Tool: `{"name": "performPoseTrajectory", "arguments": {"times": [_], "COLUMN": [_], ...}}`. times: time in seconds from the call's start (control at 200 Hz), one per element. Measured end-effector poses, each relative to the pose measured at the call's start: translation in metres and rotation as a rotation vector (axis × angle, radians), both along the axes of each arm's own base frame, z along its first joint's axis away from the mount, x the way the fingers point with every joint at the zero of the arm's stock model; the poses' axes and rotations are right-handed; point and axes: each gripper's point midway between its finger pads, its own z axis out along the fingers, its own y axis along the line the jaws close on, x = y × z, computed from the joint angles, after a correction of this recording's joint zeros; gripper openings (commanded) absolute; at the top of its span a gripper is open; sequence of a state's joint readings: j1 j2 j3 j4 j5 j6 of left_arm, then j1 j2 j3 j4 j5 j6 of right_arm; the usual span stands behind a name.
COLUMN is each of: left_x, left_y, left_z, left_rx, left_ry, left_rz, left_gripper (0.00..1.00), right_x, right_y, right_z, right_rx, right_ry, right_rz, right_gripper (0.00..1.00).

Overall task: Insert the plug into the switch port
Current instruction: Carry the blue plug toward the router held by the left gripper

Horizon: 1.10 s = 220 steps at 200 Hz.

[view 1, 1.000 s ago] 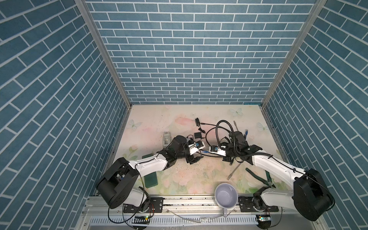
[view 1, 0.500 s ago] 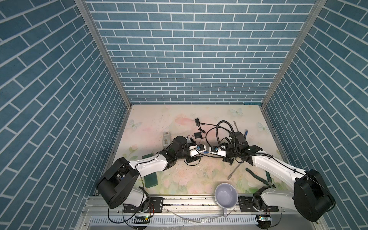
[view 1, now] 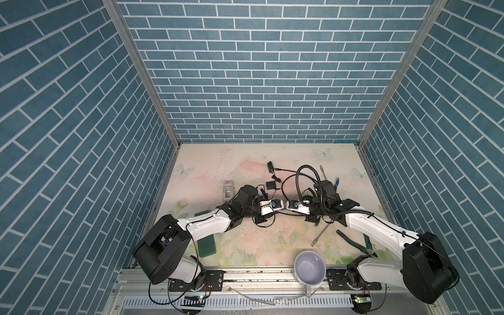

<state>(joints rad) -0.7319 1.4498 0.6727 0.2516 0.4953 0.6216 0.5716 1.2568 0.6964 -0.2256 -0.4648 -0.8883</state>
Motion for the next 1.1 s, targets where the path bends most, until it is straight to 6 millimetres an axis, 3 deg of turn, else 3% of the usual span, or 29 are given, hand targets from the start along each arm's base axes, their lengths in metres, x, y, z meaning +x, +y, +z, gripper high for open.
{"name": "performPoseTrajectory", "arguments": {"times": [0.14, 0.42, 0.7, 0.825, 0.965, 1.1], "left_x": [-0.001, 0.003, 0.003, 0.000, -0.004, -0.008], "left_y": [0.001, 0.001, -0.001, -0.004, -0.005, -0.005], "left_z": [-0.002, -0.002, 0.004, 0.007, 0.006, 0.003], "left_rx": [0.007, 0.014, 0.001, -0.004, 0.001, 0.013], "left_ry": [0.002, -0.017, -0.037, -0.044, -0.043, -0.035], "left_rz": [-0.004, 0.012, 0.011, -0.003, -0.018, -0.030], "left_gripper": [0.27, 0.39, 0.39, 0.33, 0.18, 0.11], "right_x": [0.000, -0.001, -0.003, -0.004, -0.004, -0.004], "right_y": [0.000, 0.001, 0.002, 0.003, 0.003, 0.003], "right_z": [0.000, -0.001, -0.006, -0.007, -0.007, -0.007], "right_rx": [0.001, 0.000, -0.010, -0.012, -0.013, -0.014], "right_ry": [0.001, 0.004, 0.019, 0.021, 0.021, 0.018], "right_rz": [0.001, 0.003, 0.012, 0.015, 0.016, 0.015], "right_gripper": [0.00, 0.00, 0.00, 0.00, 0.00, 0.00]}}
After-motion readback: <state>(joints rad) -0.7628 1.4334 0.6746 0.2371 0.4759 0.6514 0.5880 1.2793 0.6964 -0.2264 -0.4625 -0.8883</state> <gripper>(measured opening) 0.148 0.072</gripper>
